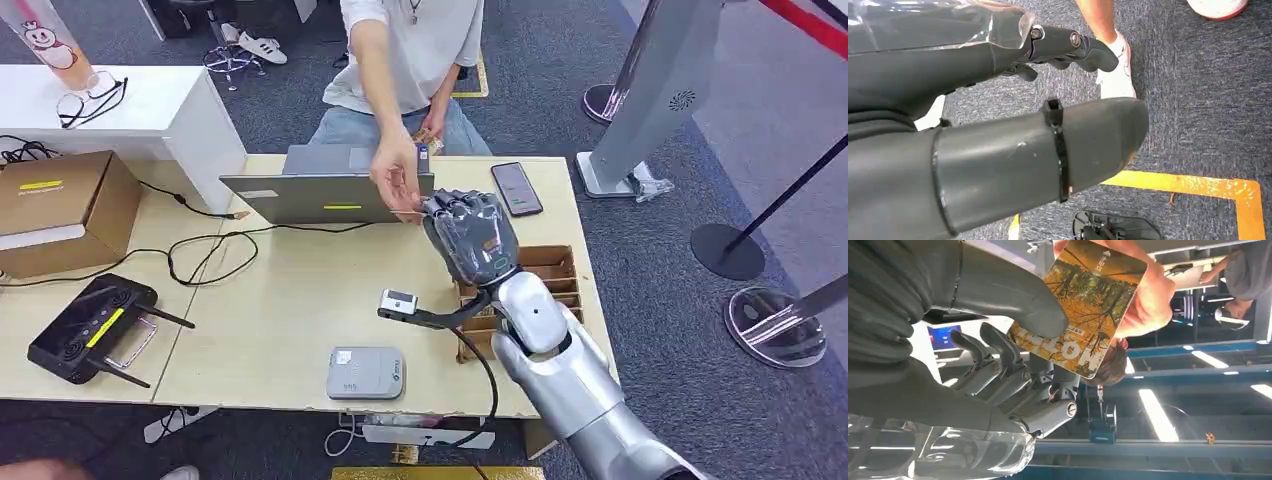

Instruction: Pass the card to the sensor for recognition and then transmit it.

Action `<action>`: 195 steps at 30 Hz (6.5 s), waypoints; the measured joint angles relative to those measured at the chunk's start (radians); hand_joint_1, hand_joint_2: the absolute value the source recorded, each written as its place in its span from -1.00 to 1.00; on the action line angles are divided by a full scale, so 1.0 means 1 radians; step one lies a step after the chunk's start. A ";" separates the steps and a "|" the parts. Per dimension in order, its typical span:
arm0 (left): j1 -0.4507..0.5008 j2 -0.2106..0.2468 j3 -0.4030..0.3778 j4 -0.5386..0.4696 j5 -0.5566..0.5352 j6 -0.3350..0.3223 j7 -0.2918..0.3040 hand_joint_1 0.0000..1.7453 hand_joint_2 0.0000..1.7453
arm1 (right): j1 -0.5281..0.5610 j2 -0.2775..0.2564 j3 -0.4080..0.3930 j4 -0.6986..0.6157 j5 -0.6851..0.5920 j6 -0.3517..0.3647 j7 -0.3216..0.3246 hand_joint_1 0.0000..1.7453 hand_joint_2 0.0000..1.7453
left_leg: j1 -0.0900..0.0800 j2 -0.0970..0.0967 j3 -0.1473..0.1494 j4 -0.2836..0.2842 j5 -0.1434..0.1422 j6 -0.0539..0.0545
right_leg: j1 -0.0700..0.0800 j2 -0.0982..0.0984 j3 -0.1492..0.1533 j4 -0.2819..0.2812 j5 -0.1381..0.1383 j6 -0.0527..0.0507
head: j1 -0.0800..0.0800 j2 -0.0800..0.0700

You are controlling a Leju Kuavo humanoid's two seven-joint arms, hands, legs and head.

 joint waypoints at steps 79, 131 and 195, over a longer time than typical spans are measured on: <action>-0.019 -0.008 -0.026 0.000 -0.048 -0.015 0.051 -1.00 -1.00 | 0.003 -0.009 0.200 0.272 -1.159 0.802 0.064 1.00 1.00 | 0.000 0.000 0.000 0.000 0.000 0.000 | 0.000 0.000 0.000 0.000 0.000 0.000 | 0.000 0.000; -0.032 -0.008 -0.042 0.000 -0.058 -0.027 0.054 -1.00 -1.00 | -0.085 0.074 0.285 0.497 -0.991 0.653 0.153 1.00 1.00 | 0.000 0.000 0.000 0.000 0.000 0.000 | 0.000 0.000 0.000 0.000 0.000 0.000 | 0.000 0.000; -0.016 -0.005 -0.040 0.000 -0.010 -0.010 0.010 -1.00 -1.00 | 0.021 -0.034 0.082 -0.139 -0.846 0.264 -0.165 1.00 1.00 | 0.000 0.000 -0.001 0.000 0.000 0.000 | 0.000 0.000 -0.001 0.000 0.000 0.000 | 0.000 0.000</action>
